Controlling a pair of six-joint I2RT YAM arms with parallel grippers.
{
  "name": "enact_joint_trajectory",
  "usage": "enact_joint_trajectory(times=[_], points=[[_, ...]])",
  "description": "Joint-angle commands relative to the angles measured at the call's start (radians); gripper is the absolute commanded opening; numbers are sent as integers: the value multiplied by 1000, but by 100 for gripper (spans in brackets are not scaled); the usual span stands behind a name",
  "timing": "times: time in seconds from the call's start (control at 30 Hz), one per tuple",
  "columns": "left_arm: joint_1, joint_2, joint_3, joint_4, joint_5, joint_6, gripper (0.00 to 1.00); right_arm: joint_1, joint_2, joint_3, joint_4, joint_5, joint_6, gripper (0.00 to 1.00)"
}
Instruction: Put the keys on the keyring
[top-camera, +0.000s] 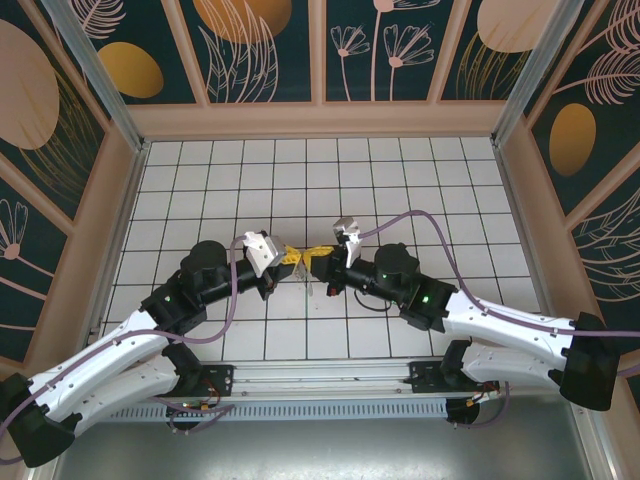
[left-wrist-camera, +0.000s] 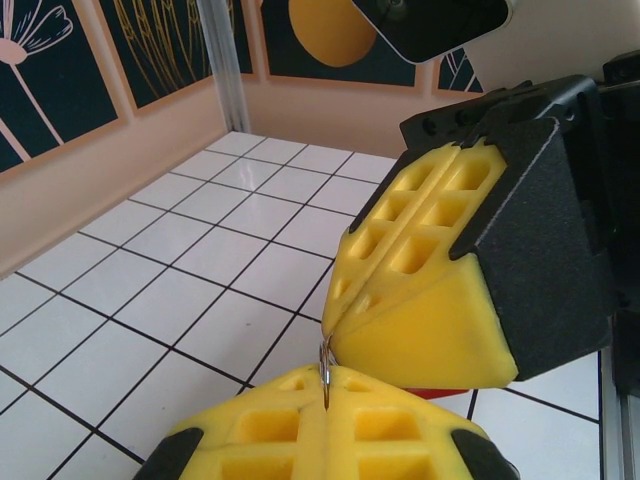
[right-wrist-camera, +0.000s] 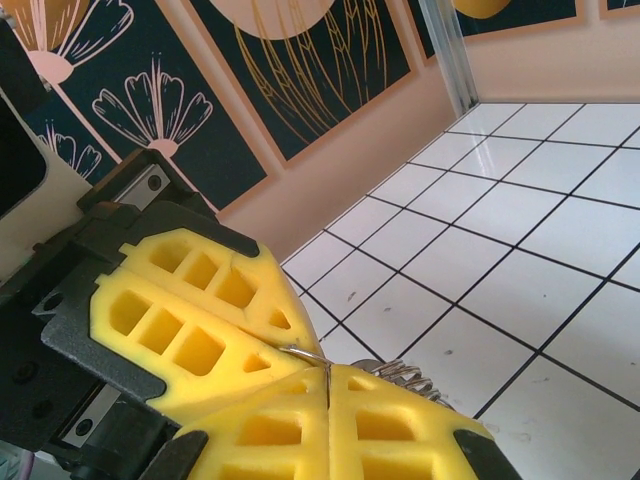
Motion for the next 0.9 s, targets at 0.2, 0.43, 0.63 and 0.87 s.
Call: enact_joint_trajectory(times=[0.2, 0.43, 0.63, 0.87], points=[[-3, -12, -5, 61, 41, 12, 0, -25, -4, 17, -14, 66, 21, 0], [-3, -19, -5, 63, 50, 11, 0, -40, -8, 15, -28, 62, 30, 0], [-3, -23, -7, 64, 51, 8, 0, -45, -10, 12, -39, 63, 39, 0], [-3, -23, -8, 69, 53, 9, 0, -53, -11, 13, -55, 67, 45, 0]])
